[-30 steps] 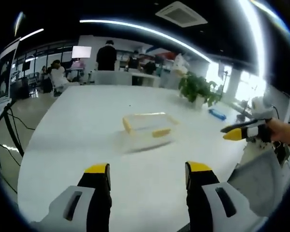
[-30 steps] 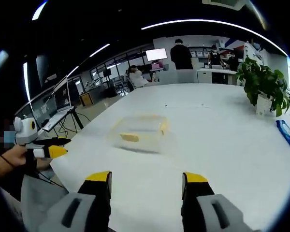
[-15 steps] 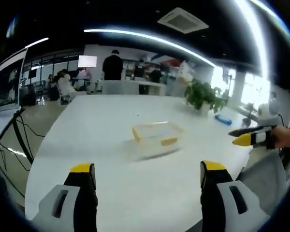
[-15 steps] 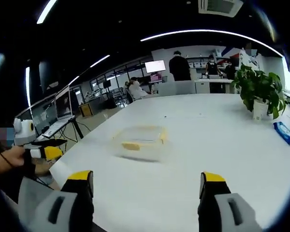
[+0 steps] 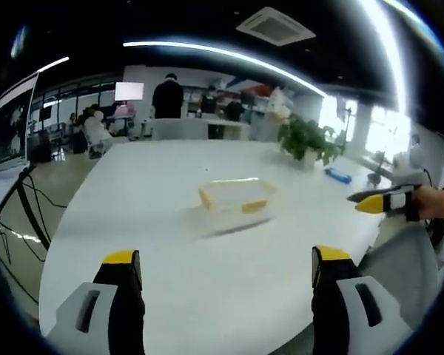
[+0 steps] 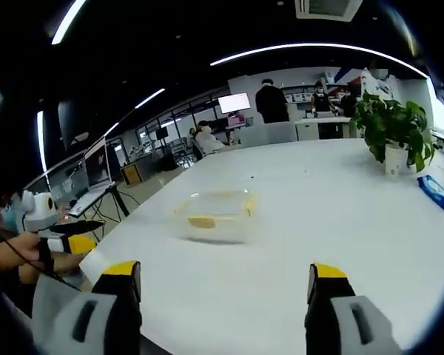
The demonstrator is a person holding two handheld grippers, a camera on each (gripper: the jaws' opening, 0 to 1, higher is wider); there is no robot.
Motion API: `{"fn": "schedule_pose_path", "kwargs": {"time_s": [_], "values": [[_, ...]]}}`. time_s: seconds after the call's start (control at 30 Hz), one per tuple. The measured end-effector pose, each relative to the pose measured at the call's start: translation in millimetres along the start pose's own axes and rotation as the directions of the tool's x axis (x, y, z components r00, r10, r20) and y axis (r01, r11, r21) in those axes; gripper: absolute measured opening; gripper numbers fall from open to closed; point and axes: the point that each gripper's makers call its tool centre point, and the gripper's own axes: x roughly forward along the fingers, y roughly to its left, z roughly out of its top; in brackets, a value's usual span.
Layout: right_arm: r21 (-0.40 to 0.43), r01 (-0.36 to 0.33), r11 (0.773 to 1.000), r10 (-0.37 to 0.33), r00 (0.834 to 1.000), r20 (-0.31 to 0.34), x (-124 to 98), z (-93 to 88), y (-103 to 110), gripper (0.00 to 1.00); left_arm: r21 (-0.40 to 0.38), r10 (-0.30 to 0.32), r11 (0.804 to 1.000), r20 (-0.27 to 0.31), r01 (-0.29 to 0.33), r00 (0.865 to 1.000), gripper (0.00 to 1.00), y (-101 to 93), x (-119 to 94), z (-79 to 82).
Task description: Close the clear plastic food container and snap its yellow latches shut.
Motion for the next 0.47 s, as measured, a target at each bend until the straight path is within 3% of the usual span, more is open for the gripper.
{"fn": "schedule_pose_path", "kwargs": {"time_s": [0.27,0.47], "values": [[0.023,-0.006,1.000,0.006,1.000,0.000,-1,-1.9,0,0.91,0.031,-0.022,0.999,-0.027,0.023,0.999,0.93,-0.9,0,-2.1],[0.043,-0.021,0.999,0.022,1.000,-0.021,-2,-9.8,2,0.90,0.013,-0.026,1.000,-0.031,0.026,0.999,0.90,-1.6,-1,-4.9]]}}
